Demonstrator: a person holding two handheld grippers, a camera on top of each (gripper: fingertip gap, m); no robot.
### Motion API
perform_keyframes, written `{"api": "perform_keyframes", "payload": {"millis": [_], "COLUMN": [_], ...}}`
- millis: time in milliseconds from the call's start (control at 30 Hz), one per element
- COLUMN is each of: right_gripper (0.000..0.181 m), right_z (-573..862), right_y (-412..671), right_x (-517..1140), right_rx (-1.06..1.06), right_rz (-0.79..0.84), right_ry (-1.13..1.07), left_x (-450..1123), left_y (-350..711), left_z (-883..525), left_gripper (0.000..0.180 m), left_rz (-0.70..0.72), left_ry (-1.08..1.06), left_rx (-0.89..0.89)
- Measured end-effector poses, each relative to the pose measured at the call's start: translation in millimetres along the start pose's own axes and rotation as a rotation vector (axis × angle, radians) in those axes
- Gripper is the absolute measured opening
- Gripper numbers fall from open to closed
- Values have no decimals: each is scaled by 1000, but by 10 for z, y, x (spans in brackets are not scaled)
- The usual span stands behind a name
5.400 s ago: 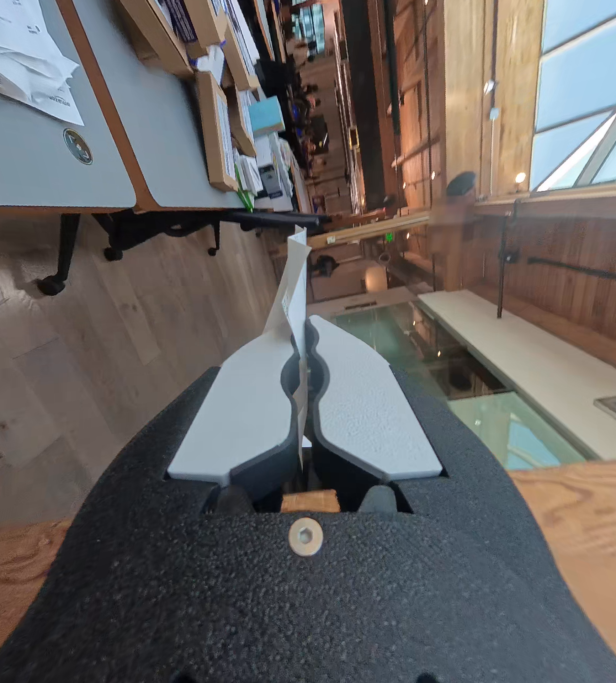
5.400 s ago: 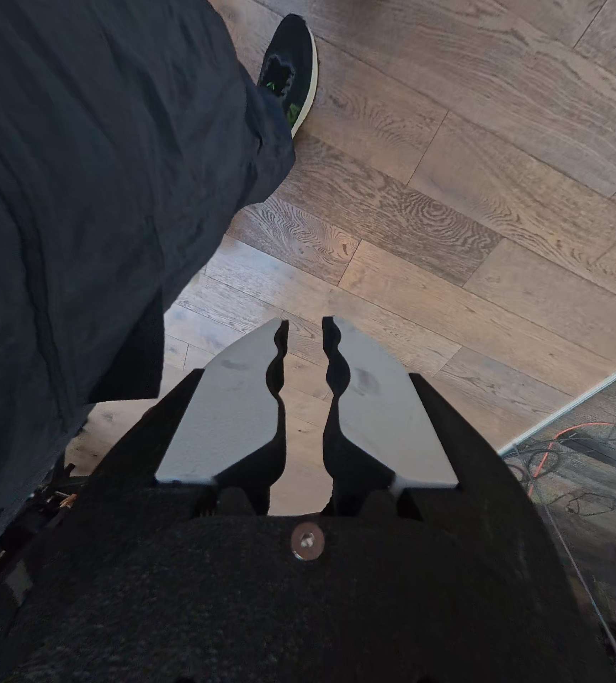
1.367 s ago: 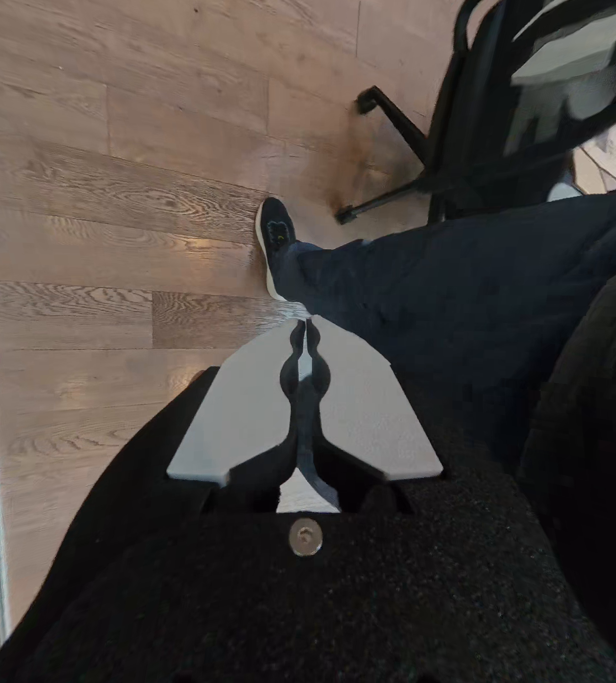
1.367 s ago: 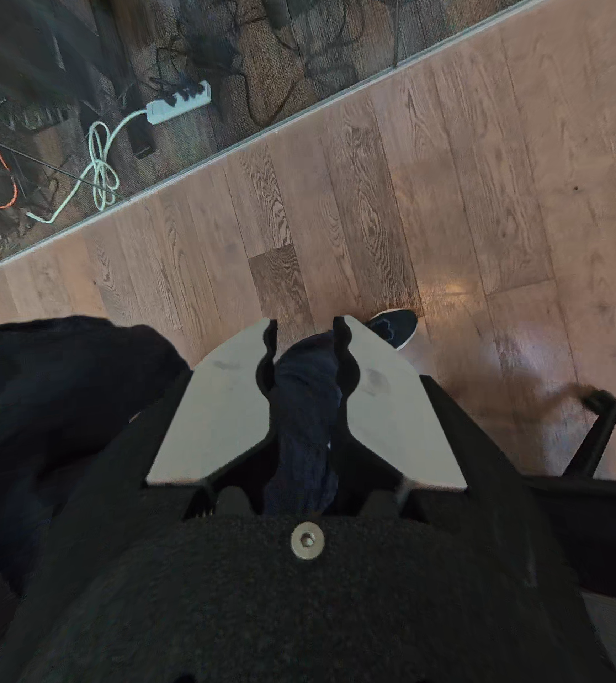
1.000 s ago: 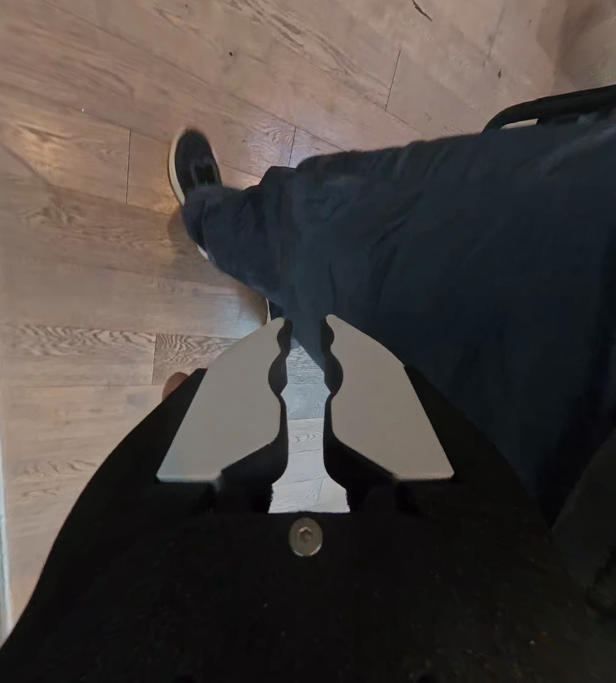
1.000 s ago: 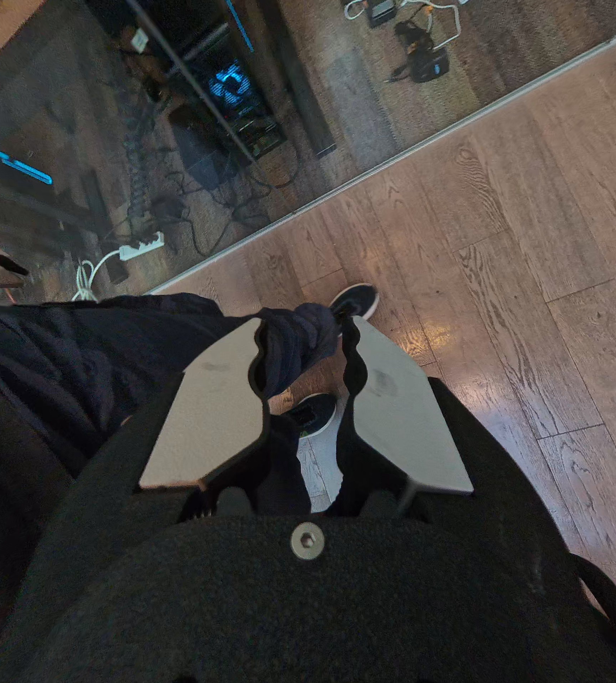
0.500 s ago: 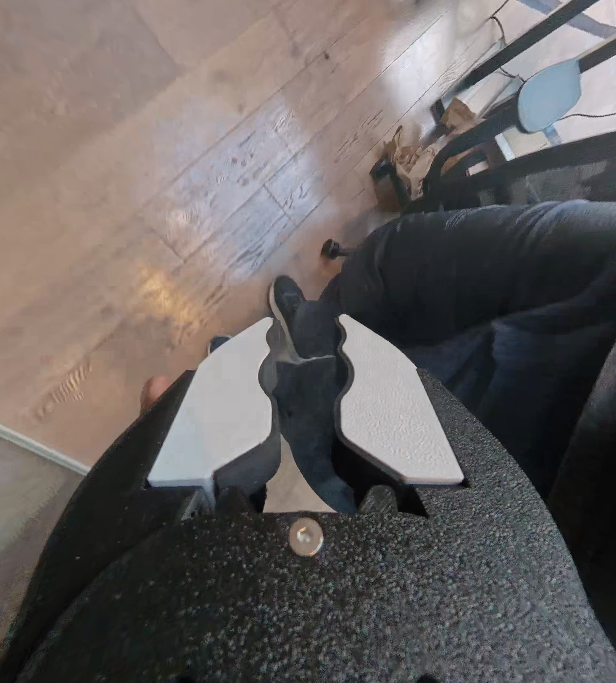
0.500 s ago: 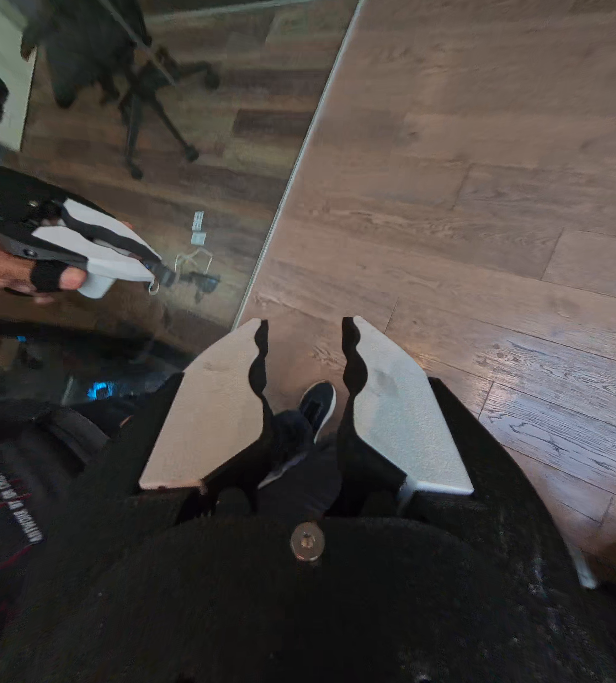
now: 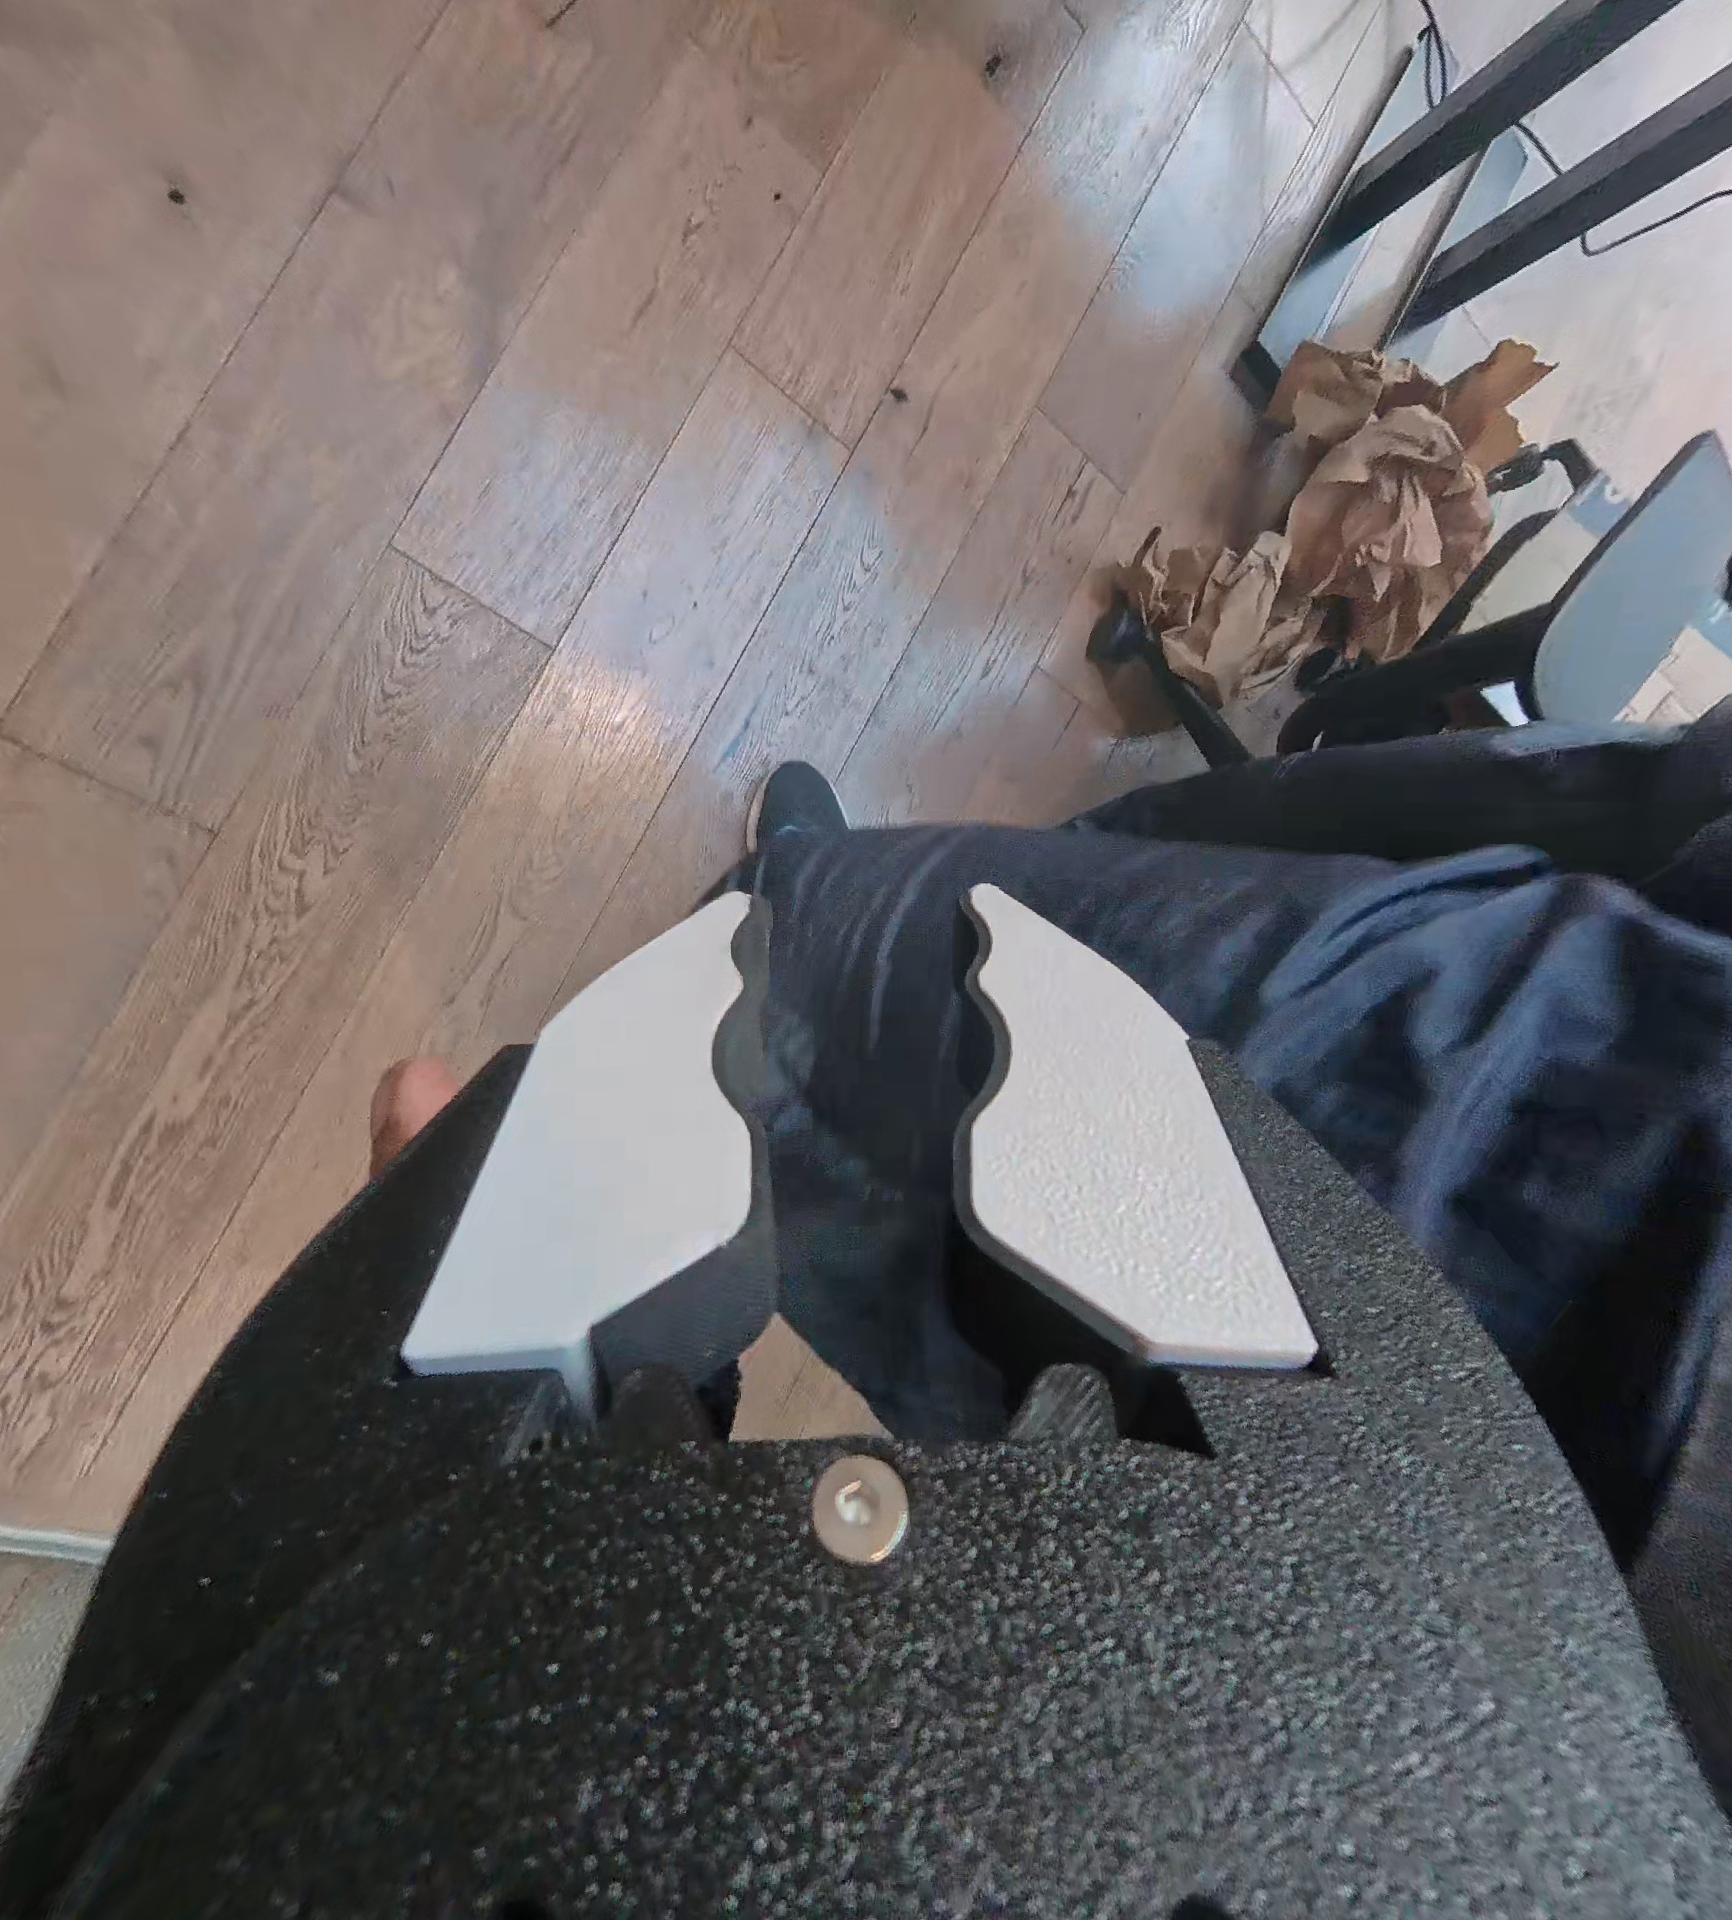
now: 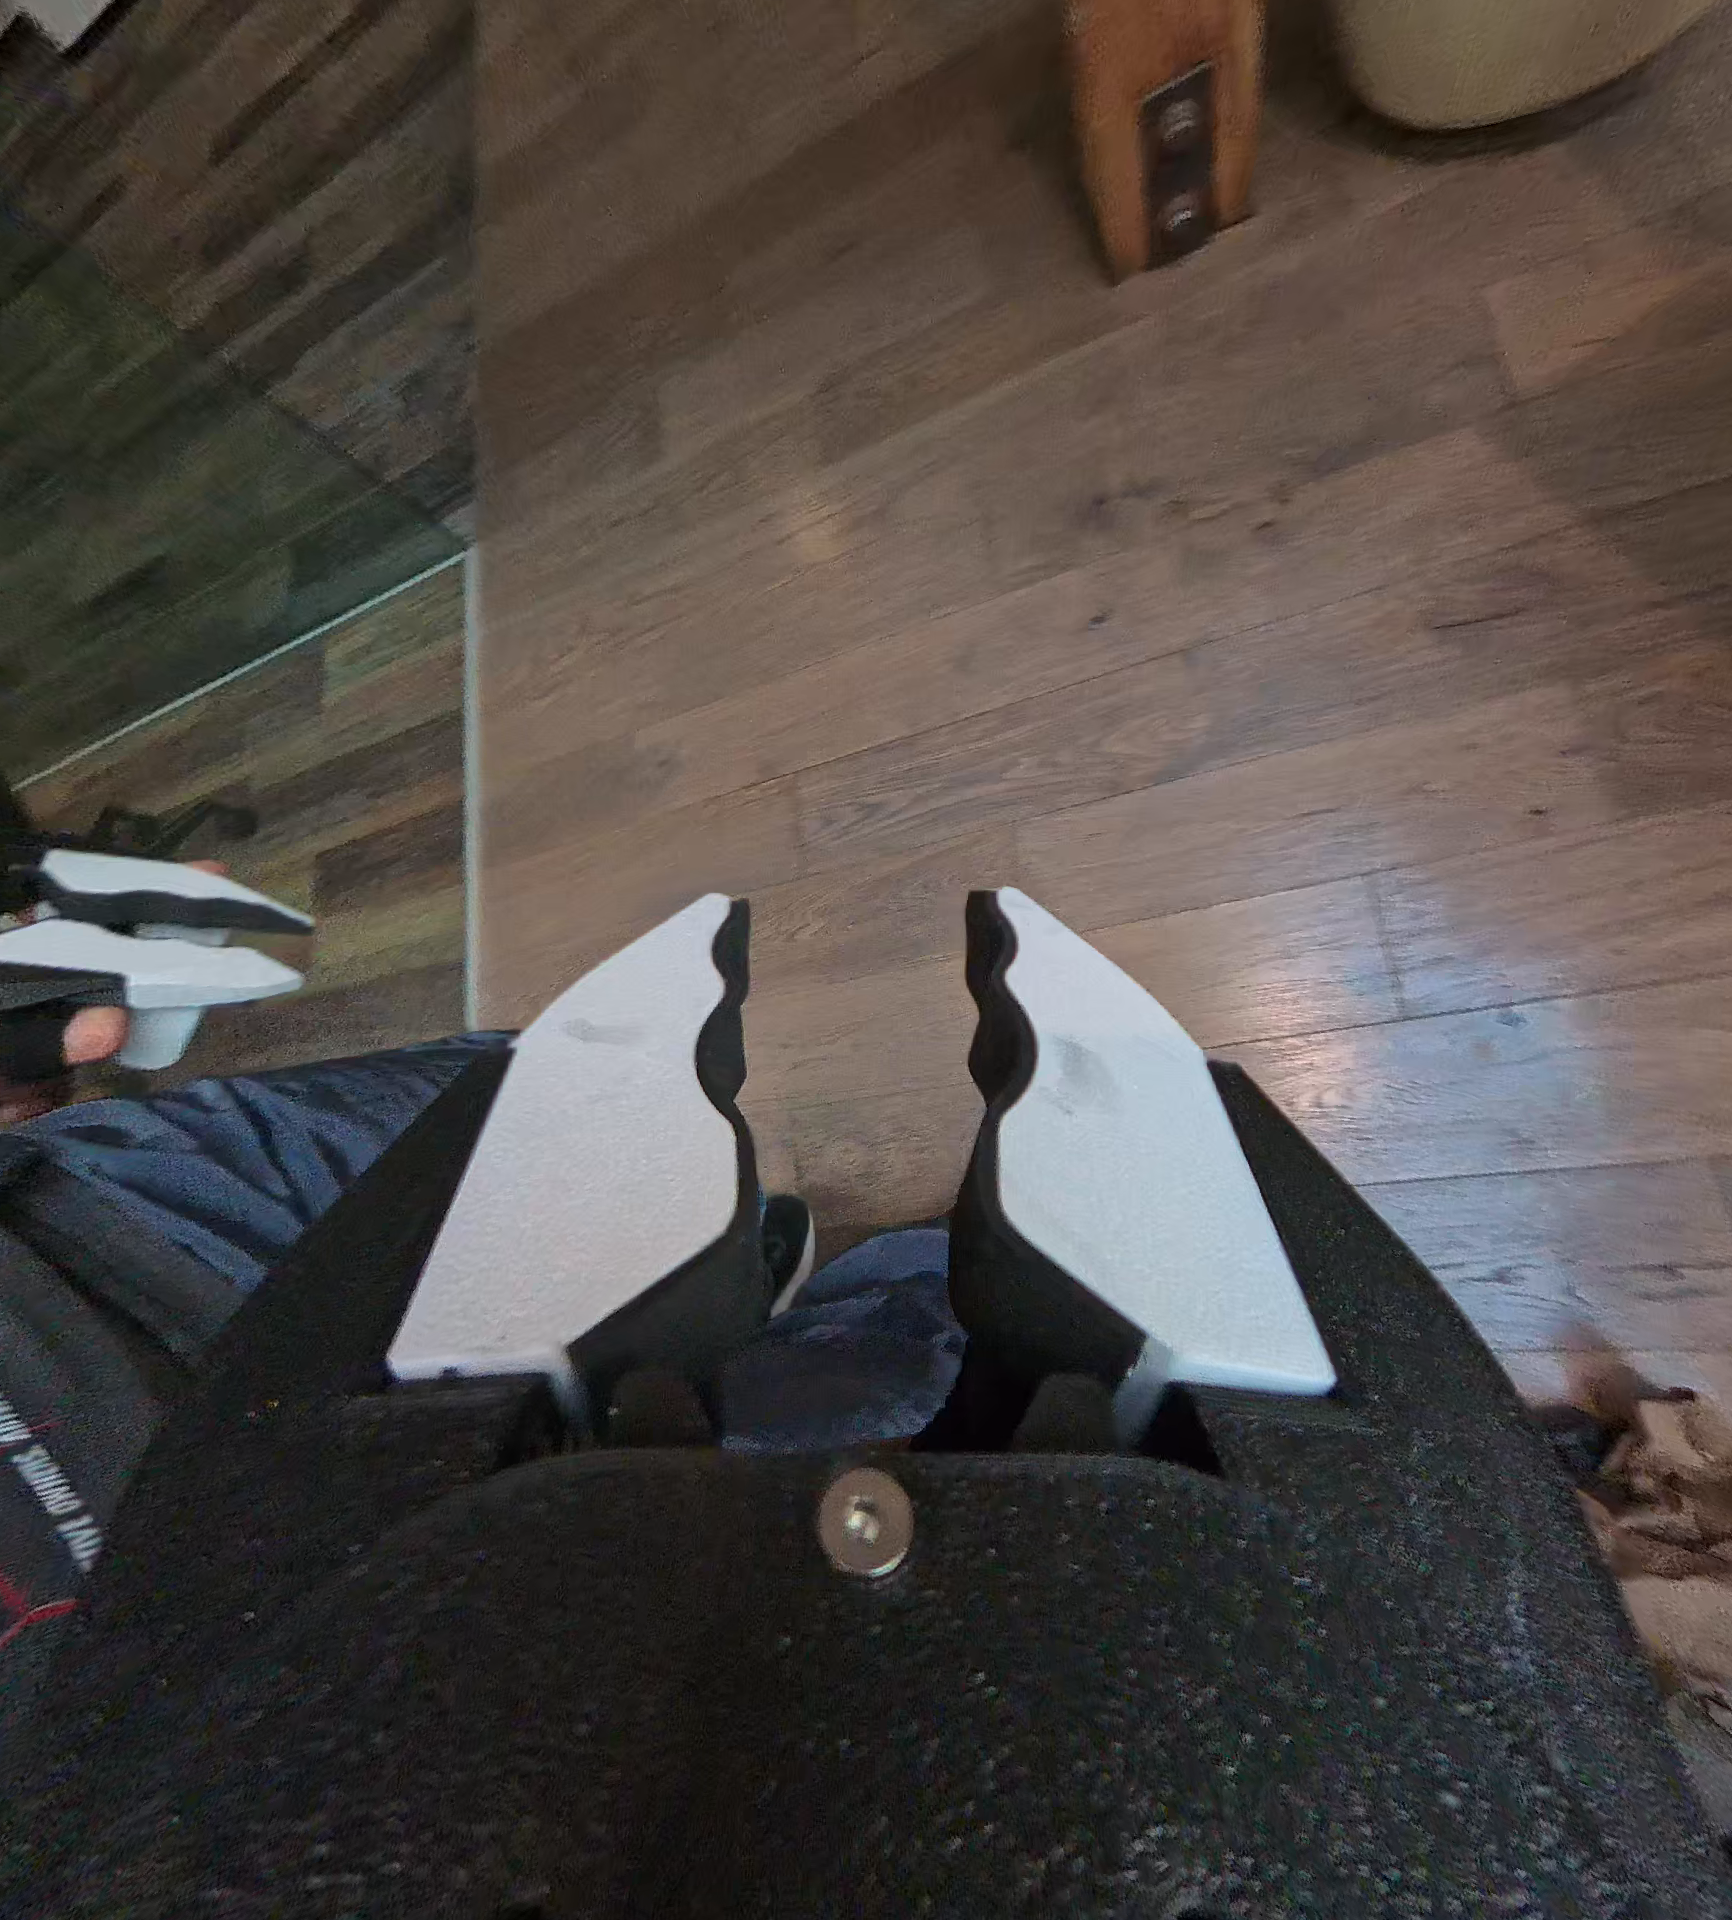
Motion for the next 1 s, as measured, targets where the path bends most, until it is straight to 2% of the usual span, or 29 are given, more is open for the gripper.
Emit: {"api": "perform_keyframes", "payload": {"millis": [133,300,533,633,767,933,1000], "right_gripper": [43,49,52,53,55,66,67], "right_z": [1175,2661,4050,4531,5321,6441,6706], "right_y": [512,758,1122,1288,1317,1131,1115], "right_x": [-270,-836,-1926,-2337,-2774,-3550,-4062], "right_rx": [80,223,351,356,411,417,445], "right_rz": [95,194,240,239,232,64,58], "right_ry": [-250,-651,-1196,-1323,-1416,-1589,-1675], "left_x": [692,1868,3351,3771,4147,4584,4689], "left_y": [848,1941,3541,4035,4511,4671,4734], "left_z": [-109,-17,544,906,1492,2144,2500], "left_gripper": [33,34,32,32,31,30,30], "left_rz": [-93,-255,-279,-334,-287,-278,-236], "left_ry": [-104,-257,-470,-541,-629,-602,-580], "left_rx": [21,246,393,475,546,590,558]}}
Point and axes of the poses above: each gripper's, where its closed fingertips meet, x out along the fingers, y out of its top, z = x × y across the jaws, the point moved 8 cm from there along -x, back along the fingers, and after that the axes turned 11 degrees about z, right-handed, at the moved point
